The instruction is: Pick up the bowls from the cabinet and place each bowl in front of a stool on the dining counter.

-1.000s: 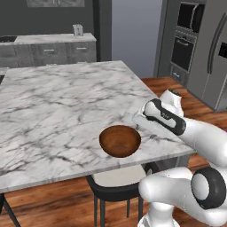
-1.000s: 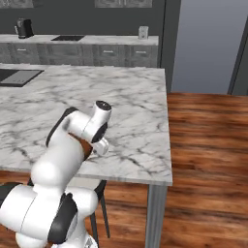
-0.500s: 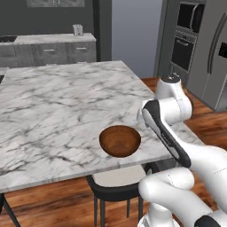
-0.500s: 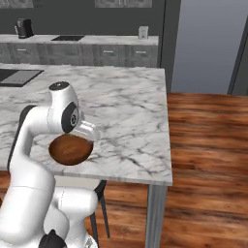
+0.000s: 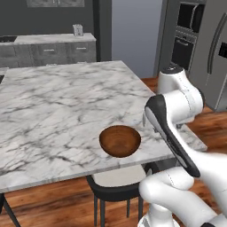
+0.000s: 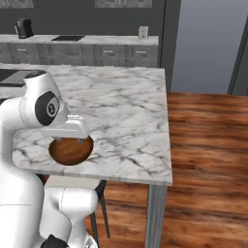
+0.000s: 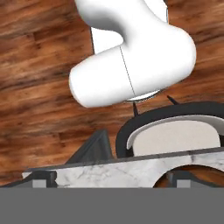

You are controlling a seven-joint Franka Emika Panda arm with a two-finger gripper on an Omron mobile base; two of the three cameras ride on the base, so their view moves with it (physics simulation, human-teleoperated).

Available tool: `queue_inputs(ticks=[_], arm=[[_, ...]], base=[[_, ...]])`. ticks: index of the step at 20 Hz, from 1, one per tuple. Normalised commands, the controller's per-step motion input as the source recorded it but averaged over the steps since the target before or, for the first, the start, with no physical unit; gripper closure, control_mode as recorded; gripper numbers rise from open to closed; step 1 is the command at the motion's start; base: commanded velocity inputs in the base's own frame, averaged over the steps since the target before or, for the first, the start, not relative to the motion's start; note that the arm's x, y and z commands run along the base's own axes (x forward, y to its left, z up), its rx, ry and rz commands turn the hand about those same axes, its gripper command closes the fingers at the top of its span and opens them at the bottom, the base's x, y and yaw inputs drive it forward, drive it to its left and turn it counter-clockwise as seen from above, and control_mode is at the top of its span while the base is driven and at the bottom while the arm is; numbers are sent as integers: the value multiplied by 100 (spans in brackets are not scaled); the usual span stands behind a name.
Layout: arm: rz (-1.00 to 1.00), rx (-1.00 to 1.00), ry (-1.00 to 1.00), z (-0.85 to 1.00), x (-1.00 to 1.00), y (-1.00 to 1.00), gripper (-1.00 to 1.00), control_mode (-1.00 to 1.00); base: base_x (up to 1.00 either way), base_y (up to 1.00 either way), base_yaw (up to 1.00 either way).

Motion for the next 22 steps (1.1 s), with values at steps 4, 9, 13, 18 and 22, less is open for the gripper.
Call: queue_inputs(ticks=[4,9,13,18,22], arm=[[14,18,0,46,-87,-3,-100,-100],[13,18,0,27,-63,-13,-100,-100],[3,0,0,2,-23,2,-100,-100],[0,0,0,0,0,2,-100,-100],[-25,2,-11,-5,-13,-7,-100,100]], base=[[0,0,0],[0,0,0],[0,0,0],[0,0,0],[-10,-2,-17]])
